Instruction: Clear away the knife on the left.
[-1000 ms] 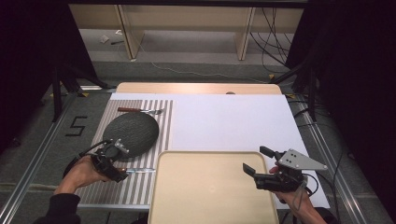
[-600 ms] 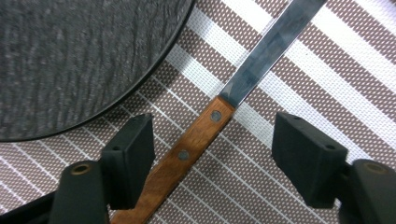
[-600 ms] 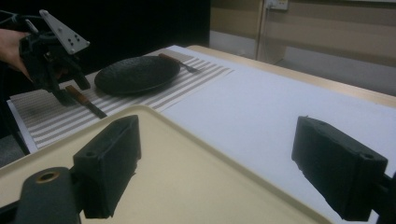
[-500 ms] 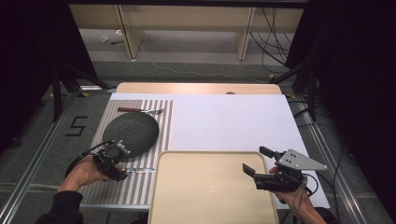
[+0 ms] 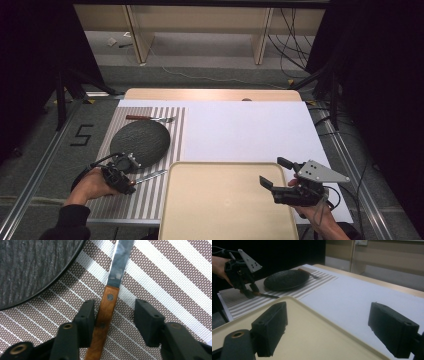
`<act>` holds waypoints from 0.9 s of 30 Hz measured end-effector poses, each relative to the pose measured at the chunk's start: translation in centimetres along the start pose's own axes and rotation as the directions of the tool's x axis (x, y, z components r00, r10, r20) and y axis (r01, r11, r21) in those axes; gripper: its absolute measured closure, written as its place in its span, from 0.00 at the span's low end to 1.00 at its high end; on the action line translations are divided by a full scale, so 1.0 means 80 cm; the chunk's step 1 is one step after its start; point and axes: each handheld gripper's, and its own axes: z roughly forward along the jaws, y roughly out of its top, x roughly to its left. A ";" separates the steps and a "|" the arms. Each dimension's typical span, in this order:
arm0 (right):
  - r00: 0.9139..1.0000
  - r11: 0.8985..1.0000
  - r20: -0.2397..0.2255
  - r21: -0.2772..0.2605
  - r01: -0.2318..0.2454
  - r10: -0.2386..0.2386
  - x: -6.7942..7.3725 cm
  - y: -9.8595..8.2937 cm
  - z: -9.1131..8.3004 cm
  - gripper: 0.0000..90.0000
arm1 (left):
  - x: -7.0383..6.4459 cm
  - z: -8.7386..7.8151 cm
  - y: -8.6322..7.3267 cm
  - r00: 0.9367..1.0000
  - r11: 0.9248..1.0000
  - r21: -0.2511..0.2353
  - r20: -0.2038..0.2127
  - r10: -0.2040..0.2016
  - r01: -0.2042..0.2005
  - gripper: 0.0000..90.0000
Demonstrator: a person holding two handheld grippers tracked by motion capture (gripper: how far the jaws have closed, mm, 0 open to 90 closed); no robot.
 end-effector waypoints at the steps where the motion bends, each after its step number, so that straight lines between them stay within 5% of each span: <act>1: 1.000 1.000 0.000 0.000 0.000 0.000 0.000 0.000 0.000 0.19 | 0.000 0.000 0.000 1.000 1.000 0.000 0.000 0.000 0.000 0.65; 10: 1.000 1.000 -0.002 0.007 0.005 -0.005 0.000 0.000 -0.001 0.19 | -0.002 0.000 0.007 0.999 0.998 0.030 -0.013 -0.052 0.052 0.83; 27: 1.000 1.000 -0.003 0.003 0.008 -0.008 0.001 0.000 -0.001 0.19 | 0.002 -0.002 0.001 0.993 0.994 -0.015 0.051 -0.108 0.108 0.85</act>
